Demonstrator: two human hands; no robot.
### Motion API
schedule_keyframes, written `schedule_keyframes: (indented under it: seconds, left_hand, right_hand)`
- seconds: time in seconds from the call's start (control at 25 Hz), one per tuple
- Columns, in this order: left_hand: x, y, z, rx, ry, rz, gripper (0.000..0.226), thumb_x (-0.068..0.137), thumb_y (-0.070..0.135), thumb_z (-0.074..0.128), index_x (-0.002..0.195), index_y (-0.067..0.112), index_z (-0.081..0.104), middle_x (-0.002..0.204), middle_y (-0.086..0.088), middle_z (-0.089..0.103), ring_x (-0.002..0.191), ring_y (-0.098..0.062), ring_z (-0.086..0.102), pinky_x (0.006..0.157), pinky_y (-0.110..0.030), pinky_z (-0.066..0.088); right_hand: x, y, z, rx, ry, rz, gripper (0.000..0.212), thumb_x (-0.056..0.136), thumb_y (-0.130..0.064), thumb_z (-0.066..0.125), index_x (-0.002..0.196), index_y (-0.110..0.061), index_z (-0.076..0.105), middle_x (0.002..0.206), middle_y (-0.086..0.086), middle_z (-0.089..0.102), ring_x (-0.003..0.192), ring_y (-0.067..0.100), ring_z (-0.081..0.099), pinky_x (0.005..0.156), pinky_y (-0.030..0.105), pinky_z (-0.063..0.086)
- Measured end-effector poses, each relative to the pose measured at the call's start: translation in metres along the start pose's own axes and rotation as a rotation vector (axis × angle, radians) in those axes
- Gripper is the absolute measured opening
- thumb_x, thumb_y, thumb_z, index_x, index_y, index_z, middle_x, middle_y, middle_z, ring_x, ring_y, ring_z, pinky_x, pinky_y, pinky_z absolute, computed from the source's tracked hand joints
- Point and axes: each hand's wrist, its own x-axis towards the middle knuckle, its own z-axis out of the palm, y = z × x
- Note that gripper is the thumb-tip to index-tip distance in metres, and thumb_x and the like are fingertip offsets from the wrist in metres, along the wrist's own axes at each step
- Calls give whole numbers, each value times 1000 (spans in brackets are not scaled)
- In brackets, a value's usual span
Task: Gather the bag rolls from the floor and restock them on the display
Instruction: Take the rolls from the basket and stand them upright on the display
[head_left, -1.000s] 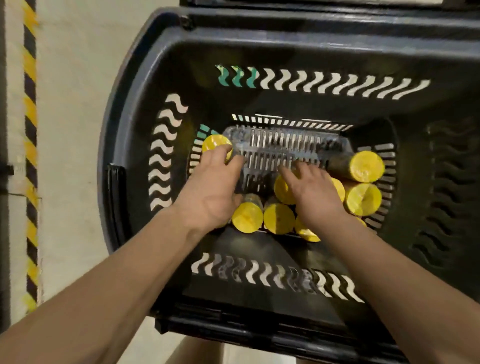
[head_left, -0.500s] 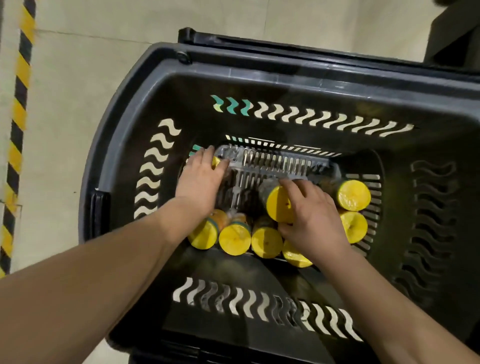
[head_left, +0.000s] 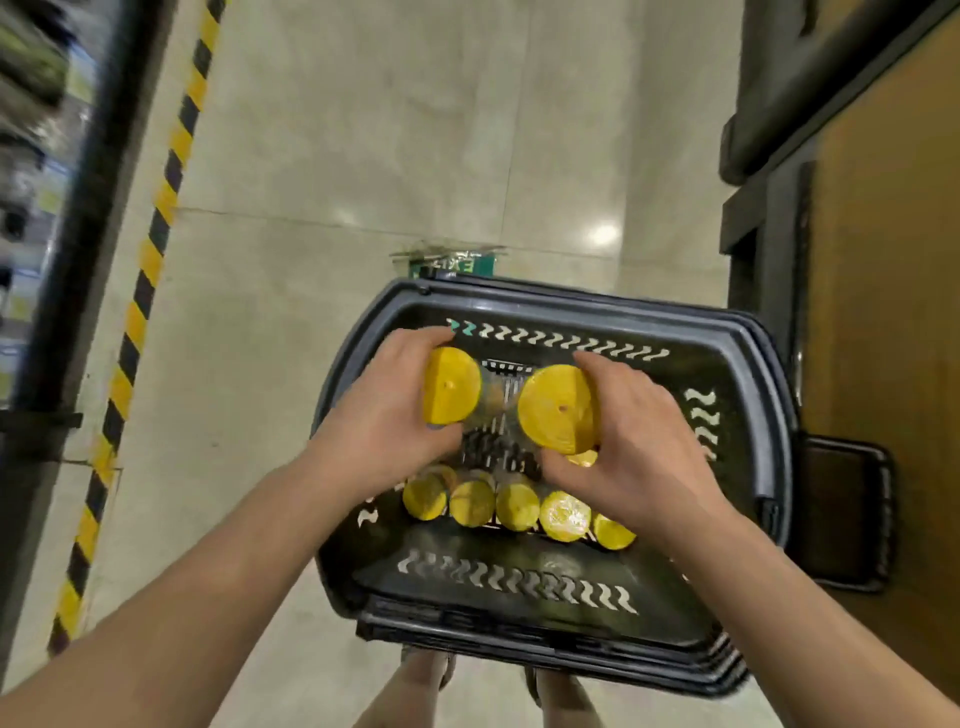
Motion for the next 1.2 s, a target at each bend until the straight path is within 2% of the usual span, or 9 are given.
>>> schedule_keyframes:
  seconds: [0.12,0.2,0.32,0.48,0.56,0.72,0.84,1.0,1.2]
  left_hand:
    - [-38,85,-109,-118,108,82,87,66,37,87,143,26,48,133,11,51,122,-1,48,101,-11,35]
    - [-63,145,-184,-254,160,131,81,67,31,92,137,35,52,128,22,56,117,6,54,101,-13,41]
    - [-95,228,-273,-462,229,241,73,67,38,90,131,41,56,124,23,61,118,0,59,99,-21,48]
    - [-144,343,-370,-707,275,414,68,65,46,85,128,39,61,125,6,66,119,-15,62,100,-42,53]
    - [-174,393,-402,-729,282,498,66,67,49,82,129,38,62,123,6,67,118,-13,62,100,-43,54]
    - [-203,457,-428,-677,242,665,65,66,51,83,127,40,63,121,13,69,115,-3,62,94,-32,56]
    - [-213,493,-426,-685,151,758,65,62,56,82,123,45,64,121,13,69,115,-5,63,90,-31,56]
    - [-230,539,-398,-699,37,824,70,59,59,84,125,42,65,120,13,70,113,-5,65,88,-31,57]
    - [-277,610,-334,-676,-87,894,71,62,51,90,126,37,65,116,12,72,108,-3,67,85,-26,59]
  right_hand:
    - [-26,-58,-113,163,131,-43,93,72,-60,72,150,-23,37,139,-5,53,127,15,47,109,39,40]
    - [-47,-98,-191,252,272,-88,90,73,-60,70,149,-25,36,137,-9,51,126,13,50,106,42,44]
    - [-79,-157,-295,402,495,-126,87,73,-58,73,147,-32,35,136,-13,50,127,12,52,104,45,47]
    - [-148,-235,-434,553,738,-203,88,76,-55,73,150,-26,36,128,-27,51,120,-1,53,101,20,45]
    - [-184,-265,-487,607,783,-212,85,78,-56,74,150,-33,35,131,-29,52,121,-6,53,100,18,47]
    - [-237,-288,-535,626,902,-180,81,74,-60,77,144,-43,41,137,-21,55,121,-5,54,104,27,50]
    - [-280,-287,-552,667,1025,-120,79,69,-66,78,139,-46,46,132,-18,62,120,1,59,104,39,51]
    - [-340,-275,-565,683,1132,-48,85,61,-68,81,136,-53,45,129,-10,63,119,6,62,96,29,55]
    - [-438,-230,-566,693,1227,41,83,60,-77,76,133,-63,40,140,-10,49,138,11,46,106,37,44]
